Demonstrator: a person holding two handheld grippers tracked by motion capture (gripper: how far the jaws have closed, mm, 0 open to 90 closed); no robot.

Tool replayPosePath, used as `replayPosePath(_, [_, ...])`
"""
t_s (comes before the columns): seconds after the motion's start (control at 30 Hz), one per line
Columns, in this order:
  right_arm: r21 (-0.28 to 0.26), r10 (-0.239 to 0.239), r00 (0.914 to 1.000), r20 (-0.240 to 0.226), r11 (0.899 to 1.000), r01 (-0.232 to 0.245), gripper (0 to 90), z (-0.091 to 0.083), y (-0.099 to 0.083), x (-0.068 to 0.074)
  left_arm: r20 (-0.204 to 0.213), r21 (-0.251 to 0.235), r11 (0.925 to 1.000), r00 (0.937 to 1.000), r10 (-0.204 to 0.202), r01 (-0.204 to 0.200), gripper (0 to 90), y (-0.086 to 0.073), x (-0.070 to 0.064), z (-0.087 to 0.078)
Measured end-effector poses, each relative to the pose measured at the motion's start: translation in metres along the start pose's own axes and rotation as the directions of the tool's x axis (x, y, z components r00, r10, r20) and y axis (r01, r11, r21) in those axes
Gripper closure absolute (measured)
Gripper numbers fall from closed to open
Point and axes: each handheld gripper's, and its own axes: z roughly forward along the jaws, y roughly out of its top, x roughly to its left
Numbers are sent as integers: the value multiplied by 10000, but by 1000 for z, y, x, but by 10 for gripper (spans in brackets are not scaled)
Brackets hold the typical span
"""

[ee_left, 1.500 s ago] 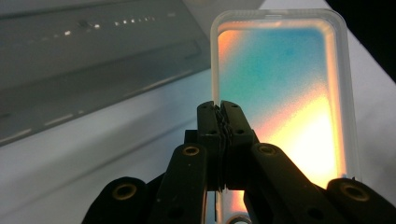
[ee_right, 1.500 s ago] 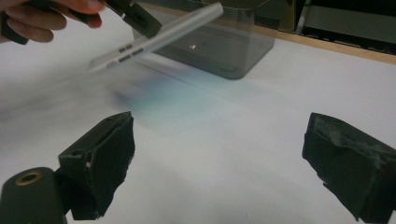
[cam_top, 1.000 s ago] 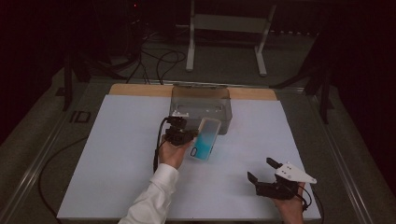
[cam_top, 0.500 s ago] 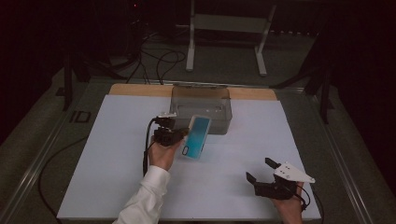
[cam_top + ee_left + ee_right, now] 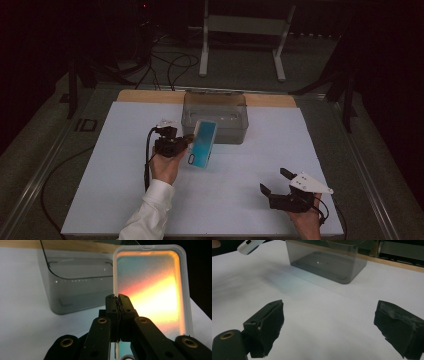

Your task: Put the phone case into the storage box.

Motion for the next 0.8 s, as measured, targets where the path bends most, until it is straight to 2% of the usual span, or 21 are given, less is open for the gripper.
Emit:
replayPosePath(0.2, [-26,288,9993,-250,9996,-289,93,3,4,2,-66,-248,9996,9999,113,-114,890,2,0,-4])
replayPosePath(0.37, [-215,780,9946,-690,9966,-797,92,8,13,0,-181,-522,9982,9994,292,-301,889,3,-1,-9])
replayPosePath(0.53, [-178,890,9927,-814,9957,-907,92,14,23,1,-234,-657,9970,9989,397,-412,889,4,0,-12])
replayPosePath(0.57, [-156,931,9905,-1011,9953,-952,92,18,29,3,-270,-744,9962,9987,429,-448,889,4,0,-12])
replayPosePath(0.63, [-151,953,9895,-1086,9951,-975,92,20,32,5,-284,-816,9956,9987,435,-457,889,4,0,-12])
replayPosePath(0.67, [-230,1018,9862,-1306,9941,-1056,92,25,40,7,-279,-901,9948,9986,458,-481,889,4,-1,-13])
replayPosePath(0.8, [-345,1127,9801,-1632,9922,-1198,92,34,56,14,-303,-1071,9927,9982,520,-550,889,5,-3,-14])
